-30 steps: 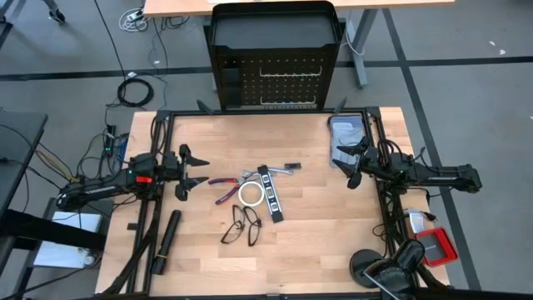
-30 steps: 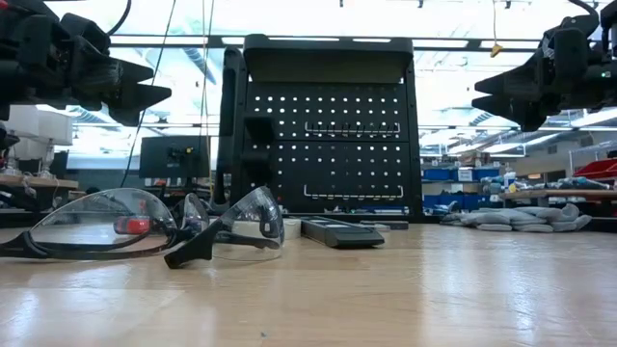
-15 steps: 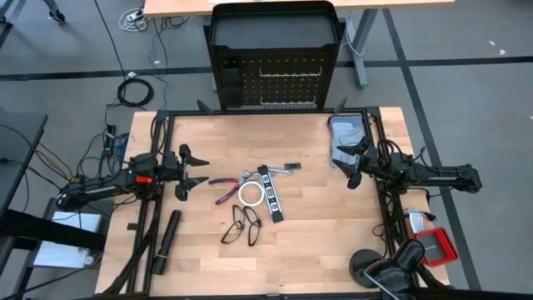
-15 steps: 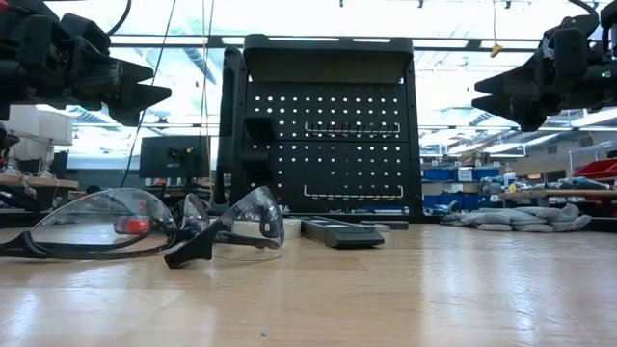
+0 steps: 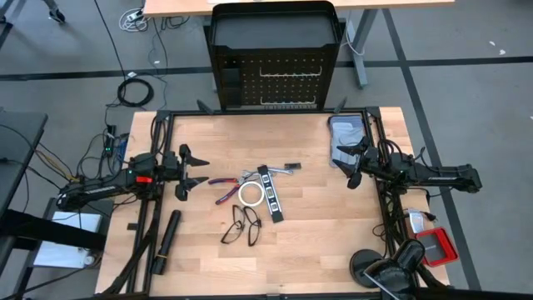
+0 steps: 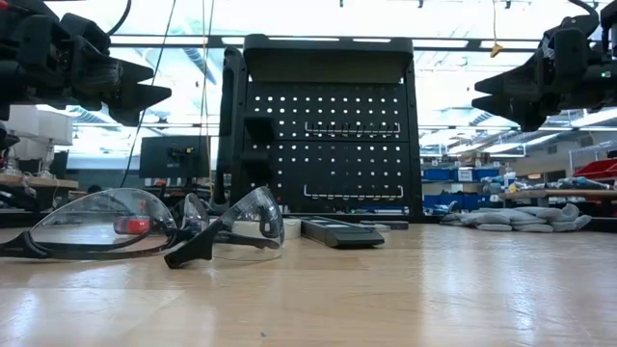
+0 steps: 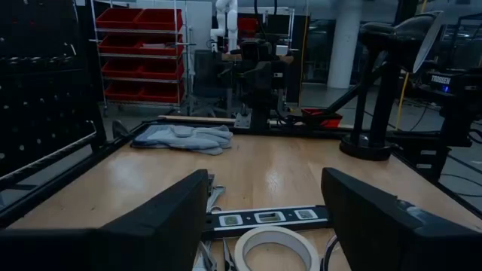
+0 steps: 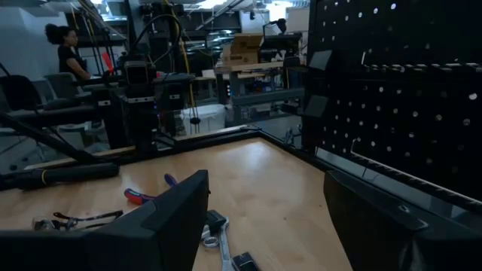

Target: Hang tools onto peg board

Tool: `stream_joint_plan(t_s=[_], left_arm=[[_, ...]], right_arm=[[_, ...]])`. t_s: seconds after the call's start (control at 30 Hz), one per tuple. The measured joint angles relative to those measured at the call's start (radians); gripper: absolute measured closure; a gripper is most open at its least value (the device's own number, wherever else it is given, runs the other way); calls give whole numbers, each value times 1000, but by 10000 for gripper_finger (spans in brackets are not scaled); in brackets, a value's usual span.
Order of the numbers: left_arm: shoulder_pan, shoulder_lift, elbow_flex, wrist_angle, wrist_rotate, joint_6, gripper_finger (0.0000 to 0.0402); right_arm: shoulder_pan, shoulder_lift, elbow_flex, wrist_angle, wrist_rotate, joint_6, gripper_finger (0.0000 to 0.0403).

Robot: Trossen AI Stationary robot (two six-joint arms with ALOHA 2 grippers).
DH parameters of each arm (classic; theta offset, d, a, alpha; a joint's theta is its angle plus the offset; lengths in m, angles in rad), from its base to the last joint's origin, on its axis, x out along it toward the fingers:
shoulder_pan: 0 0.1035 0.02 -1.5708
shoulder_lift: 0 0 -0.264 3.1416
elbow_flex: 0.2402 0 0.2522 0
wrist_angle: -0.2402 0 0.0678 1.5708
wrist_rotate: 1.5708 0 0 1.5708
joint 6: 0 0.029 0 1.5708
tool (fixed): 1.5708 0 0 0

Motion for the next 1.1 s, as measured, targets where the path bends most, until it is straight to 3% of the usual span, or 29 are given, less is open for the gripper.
stream_joint_plan(t_s=[0.47, 0.63, 0.77, 0.93, 1.1], left_arm=[[0, 0, 0, 0, 0, 0, 137], [0, 0, 0, 9, -4, 0, 137], [0, 3, 0, 95, -25, -5, 137], [0, 3, 0, 174, -25, -106, 137], [0, 3, 0, 224, -26, -269, 137]], right_arm=[[0, 0, 0, 15, 0, 23, 133], [0, 0, 0, 22, 0, 127, 133], [0, 0, 0, 31, 0, 310, 133], [0, 30, 3, 61, -104, 387, 133], [-16, 130, 7, 67, -106, 334, 133]])
